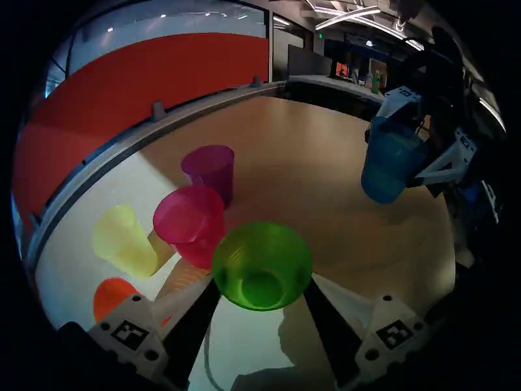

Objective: Pour water

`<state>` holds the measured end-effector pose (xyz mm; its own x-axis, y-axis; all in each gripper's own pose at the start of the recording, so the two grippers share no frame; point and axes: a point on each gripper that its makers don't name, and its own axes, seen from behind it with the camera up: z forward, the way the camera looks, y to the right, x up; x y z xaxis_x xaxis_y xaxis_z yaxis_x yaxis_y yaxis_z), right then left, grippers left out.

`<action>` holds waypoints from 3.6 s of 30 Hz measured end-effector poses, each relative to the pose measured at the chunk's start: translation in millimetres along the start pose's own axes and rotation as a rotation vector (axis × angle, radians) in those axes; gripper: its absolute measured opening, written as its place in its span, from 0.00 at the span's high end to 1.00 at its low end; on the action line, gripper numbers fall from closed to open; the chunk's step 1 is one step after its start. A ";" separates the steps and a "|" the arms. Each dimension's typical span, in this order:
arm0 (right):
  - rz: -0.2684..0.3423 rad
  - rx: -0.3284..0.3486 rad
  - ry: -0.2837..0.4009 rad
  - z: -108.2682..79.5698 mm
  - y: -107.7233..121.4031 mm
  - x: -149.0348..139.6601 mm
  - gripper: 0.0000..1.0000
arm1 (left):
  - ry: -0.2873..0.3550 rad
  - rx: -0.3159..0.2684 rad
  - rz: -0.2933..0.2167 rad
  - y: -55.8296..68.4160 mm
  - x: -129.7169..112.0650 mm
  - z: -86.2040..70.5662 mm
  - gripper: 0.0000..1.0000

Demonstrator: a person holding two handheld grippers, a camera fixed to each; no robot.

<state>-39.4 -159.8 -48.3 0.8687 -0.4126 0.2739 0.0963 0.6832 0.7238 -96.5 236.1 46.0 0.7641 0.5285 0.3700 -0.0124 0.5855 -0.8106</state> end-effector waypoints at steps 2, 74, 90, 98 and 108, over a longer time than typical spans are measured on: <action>0.001 -0.003 0.000 -0.5 1.0 -0.5 0.10 | 0.002 0.003 0.000 -0.3 0.8 0.3 0.15; -0.003 -0.042 0.355 -15.7 6.4 135.6 0.10 | 0.577 0.197 -0.066 -38.1 101.3 -196.2 0.16; -0.019 -0.030 0.376 -18.1 4.1 148.4 0.10 | 0.665 0.184 -0.064 -28.5 111.5 -213.3 0.16; -0.028 -0.023 0.381 -21.2 2.9 151.5 0.10 | 0.665 0.160 -0.049 -18.8 108.8 -211.6 0.16; -0.060 -0.018 0.397 -26.0 2.9 160.7 0.10 | 0.658 0.148 -0.044 -11.5 102.8 -209.3 0.16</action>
<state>113.2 -208.4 -18.6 0.9812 -0.1896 -0.0371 0.1579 0.6767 0.7191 117.2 155.0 -1.6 0.9990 0.0448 0.0097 -0.0245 0.7007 -0.7131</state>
